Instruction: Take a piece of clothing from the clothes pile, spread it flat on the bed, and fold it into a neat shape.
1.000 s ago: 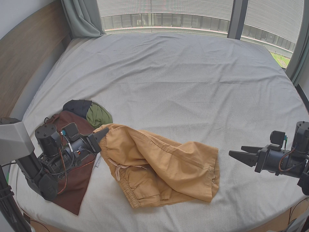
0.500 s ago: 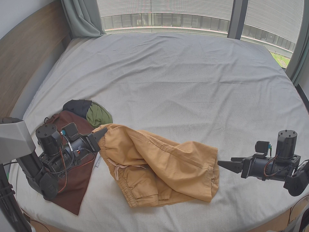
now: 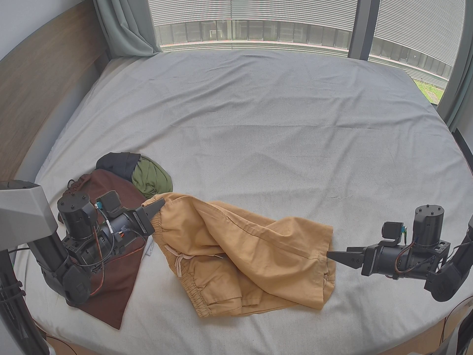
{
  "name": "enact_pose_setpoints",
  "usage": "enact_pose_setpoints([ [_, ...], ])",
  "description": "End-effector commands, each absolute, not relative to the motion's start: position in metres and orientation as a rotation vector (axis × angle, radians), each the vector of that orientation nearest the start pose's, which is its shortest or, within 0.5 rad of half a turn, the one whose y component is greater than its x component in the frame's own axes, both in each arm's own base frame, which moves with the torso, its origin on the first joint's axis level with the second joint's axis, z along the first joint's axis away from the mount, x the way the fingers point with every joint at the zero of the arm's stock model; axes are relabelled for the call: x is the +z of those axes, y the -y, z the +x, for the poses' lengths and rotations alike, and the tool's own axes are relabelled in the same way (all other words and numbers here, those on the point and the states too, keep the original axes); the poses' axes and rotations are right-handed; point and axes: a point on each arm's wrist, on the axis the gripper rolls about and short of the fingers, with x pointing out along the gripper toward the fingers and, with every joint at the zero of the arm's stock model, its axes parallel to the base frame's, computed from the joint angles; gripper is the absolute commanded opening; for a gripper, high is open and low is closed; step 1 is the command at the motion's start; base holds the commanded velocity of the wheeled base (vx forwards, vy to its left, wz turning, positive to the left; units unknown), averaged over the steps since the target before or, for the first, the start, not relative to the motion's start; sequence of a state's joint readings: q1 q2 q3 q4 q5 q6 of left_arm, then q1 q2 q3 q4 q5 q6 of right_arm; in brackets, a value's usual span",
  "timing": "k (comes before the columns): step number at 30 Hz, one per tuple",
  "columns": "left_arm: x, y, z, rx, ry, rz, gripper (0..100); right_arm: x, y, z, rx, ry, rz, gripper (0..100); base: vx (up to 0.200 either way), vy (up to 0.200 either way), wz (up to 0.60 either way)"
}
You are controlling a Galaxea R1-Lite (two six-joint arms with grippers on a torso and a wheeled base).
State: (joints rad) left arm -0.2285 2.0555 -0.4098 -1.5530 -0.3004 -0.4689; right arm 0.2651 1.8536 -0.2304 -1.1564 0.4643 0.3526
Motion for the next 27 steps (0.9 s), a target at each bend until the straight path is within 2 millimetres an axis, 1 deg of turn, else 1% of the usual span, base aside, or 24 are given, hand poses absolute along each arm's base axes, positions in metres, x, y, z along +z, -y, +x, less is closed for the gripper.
enact_pose_setpoints([
  [1,0.072,0.072,0.295,-0.483,-0.230,-0.463,0,0.048,-0.073,0.233,0.614,-0.640,0.383,100,0.000,0.000,0.00],
  [5,0.070,0.071,0.297,-0.476,-0.231,-0.462,0,0.040,-0.075,0.236,0.617,-0.640,0.383,100,0.000,0.000,0.00],
  [6,0.069,0.069,0.297,-0.471,-0.233,-0.464,0,0.036,-0.076,0.237,0.622,-0.640,0.381,100,0.000,0.000,0.00],
  [7,0.069,0.069,0.297,-0.471,-0.233,-0.464,0,0.036,-0.076,0.237,0.622,-0.640,0.381,100,0.000,0.000,0.00],
  [9,0.069,0.069,0.297,-0.471,-0.233,-0.464,0,0.028,-0.078,0.239,0.624,-0.632,0.383,100,0.000,0.000,0.00],
  [15,0.069,0.069,0.298,-0.469,-0.233,-0.464,0,0.013,-0.080,0.244,0.619,-0.631,0.405,100,0.000,0.000,0.00],
  [19,0.065,0.069,0.299,-0.467,-0.243,-0.463,0,0.007,-0.081,0.247,0.615,-0.627,0.413,100,0.000,0.000,0.00],
  [27,0.065,0.069,0.299,-0.467,-0.243,-0.463,0,-0.003,-0.082,0.252,0.608,-0.644,0.427,100,0.000,0.000,0.00],
])
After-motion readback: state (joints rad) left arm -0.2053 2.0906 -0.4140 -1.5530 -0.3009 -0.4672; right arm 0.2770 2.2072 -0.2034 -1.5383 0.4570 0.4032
